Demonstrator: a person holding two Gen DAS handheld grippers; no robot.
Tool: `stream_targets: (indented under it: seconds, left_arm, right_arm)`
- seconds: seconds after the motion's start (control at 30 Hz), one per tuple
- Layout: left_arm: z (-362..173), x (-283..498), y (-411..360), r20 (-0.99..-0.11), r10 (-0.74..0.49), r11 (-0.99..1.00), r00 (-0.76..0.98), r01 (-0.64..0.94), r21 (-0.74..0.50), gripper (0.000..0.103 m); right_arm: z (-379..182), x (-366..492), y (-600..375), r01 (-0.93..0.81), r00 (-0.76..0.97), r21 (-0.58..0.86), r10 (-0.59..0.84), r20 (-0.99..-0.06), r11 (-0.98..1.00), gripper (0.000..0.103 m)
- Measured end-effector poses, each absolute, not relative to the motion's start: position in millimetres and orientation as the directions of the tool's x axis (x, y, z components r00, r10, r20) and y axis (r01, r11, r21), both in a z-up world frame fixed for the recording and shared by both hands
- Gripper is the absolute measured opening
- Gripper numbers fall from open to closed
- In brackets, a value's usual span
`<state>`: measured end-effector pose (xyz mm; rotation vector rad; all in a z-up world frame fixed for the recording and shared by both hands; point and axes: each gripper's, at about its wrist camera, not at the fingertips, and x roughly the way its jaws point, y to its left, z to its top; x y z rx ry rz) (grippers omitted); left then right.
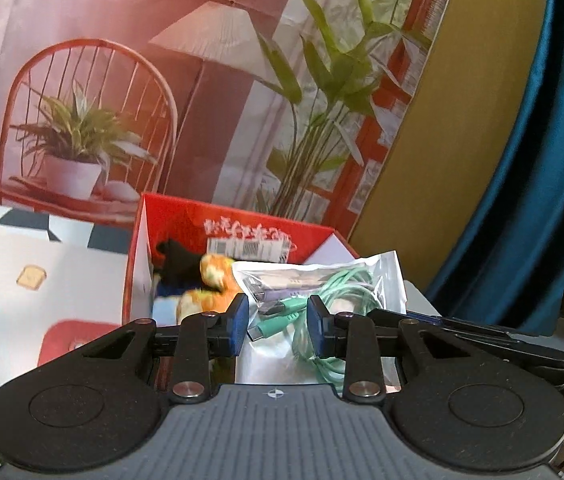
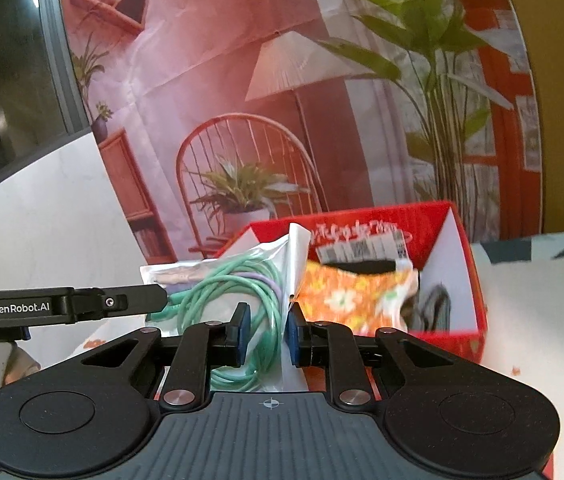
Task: Organize soft objects
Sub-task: 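Lift the cable bag with both tools and carry it over the red box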
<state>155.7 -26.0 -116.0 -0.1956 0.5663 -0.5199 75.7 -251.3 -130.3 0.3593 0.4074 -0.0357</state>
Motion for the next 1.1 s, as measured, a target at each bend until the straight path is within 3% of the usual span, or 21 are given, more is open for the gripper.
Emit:
stream_targets:
  seconds: [0.57,1.1]
  left_arm:
    - [-109,222,-46,-0.470,-0.497,0.867,0.729,0.398,-0.300,0.033]
    - [-158,274,-68,-0.633,-0.492,0.866,0.598,0.409,-0.287,0.034]
  right_arm:
    - [-113,141,-291,0.129,0.910,0.308,0.011,-0.415,0.943,0.018]
    - [-166,189,-321,0.237,0.797,0.306,-0.005,-0.603,0.922,0.018]
